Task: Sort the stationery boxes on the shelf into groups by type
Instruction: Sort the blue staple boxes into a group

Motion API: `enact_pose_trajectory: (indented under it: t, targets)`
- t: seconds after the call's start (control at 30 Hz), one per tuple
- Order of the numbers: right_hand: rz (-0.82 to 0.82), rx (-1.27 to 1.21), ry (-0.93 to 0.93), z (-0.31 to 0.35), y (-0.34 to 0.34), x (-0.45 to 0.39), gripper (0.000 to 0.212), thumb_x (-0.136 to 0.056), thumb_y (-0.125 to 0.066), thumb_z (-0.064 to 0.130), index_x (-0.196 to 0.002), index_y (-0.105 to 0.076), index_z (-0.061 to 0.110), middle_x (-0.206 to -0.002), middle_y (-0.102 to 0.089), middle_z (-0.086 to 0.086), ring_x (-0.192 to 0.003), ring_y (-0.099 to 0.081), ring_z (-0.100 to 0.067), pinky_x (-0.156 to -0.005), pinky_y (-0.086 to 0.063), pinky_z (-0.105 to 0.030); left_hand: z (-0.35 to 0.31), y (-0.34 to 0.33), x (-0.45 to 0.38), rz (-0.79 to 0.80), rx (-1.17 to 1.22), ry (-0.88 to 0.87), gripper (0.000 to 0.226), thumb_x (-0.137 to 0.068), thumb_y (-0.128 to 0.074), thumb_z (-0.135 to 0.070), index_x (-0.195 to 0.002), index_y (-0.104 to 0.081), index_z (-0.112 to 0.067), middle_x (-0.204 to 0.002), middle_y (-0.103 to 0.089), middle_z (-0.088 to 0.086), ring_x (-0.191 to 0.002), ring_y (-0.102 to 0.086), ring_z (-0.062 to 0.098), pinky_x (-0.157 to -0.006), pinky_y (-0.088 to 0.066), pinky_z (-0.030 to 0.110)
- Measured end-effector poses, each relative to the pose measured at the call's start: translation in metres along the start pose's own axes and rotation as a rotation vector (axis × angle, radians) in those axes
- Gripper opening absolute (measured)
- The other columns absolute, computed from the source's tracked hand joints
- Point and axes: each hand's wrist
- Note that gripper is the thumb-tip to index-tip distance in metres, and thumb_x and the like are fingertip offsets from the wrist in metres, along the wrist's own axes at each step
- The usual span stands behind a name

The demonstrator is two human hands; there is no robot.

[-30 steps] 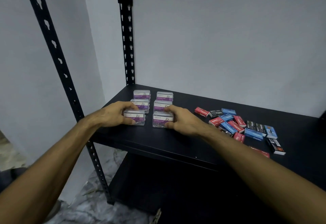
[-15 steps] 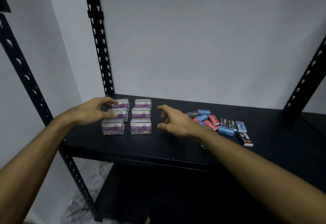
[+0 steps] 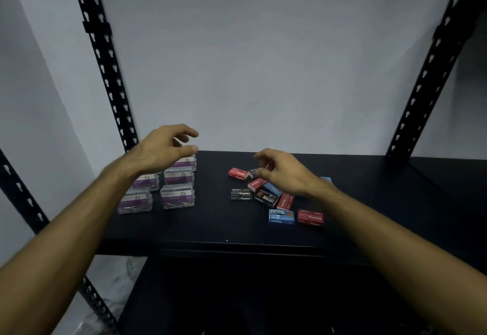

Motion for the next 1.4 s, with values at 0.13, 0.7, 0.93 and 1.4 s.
enact_pose_trajectory:
  t: [0.13, 0.7, 0.93, 1.4]
  targets:
    - [-0.042, -0.008, -0.042, -0.017, 0.015, 0.007, 0.037, -0.097, -0.061, 0.031, -0.132, -0.056, 0.021, -0.117, -0.061, 0.005, -0.103, -0.058, -0.009, -0.088, -0.049, -0.027, -0.023, -0.033, -0.016, 0.040, 0.080, -0.050, 0.029, -0.091, -0.067, -0.037, -0.119, -0.064, -0.031, -0.109, -0.064, -0.005, -0.095, -0.063, 0.008, -0.078, -0.051, 0.027]
    - [-0.031, -0.057, -0.179, -0.089, 0.024, -0.007, 0.030, -0.099, -0.057, 0.027, -0.129, -0.057, 0.022, -0.122, -0.059, 0.004, -0.105, -0.059, -0.009, -0.079, -0.054, -0.025, -0.065, -0.157, -0.074, 0.280, 0.142, -0.039, 0.032, -0.094, -0.063, -0.031, -0.125, -0.060, -0.022, -0.103, -0.065, -0.008, -0.091, -0.065, 0.008, -0.075, -0.058, 0.027]
    - [-0.019, -0.002, -0.151, -0.103, 0.013, -0.034, 0.033, -0.099, -0.057, 0.028, -0.131, -0.057, 0.019, -0.124, -0.060, 0.000, -0.106, -0.059, -0.011, -0.083, -0.056, -0.029, -0.063, -0.176, -0.085, 0.291, -0.005, -0.062, 0.039, -0.092, -0.066, -0.034, -0.127, -0.062, -0.018, -0.119, -0.063, 0.000, -0.097, -0.062, 0.010, -0.075, -0.053, 0.023]
    - [0.097, 0.195, -0.146, -0.106, 0.002, -0.064, 0.042, -0.102, -0.051, 0.035, -0.139, -0.056, 0.016, -0.133, -0.053, -0.009, -0.121, -0.050, -0.021, -0.096, -0.052, -0.041, -0.062, -0.190, -0.095, 0.300, -0.330, -0.115, 0.045, -0.092, -0.059, -0.049, -0.132, -0.059, -0.026, -0.128, -0.048, 0.004, -0.117, -0.046, 0.020, -0.095, -0.046, 0.041]
Point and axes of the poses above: each hand's wrist, its own x-axis away from the middle knuckle, its own y-axis out of the back of the hand, z = x × y
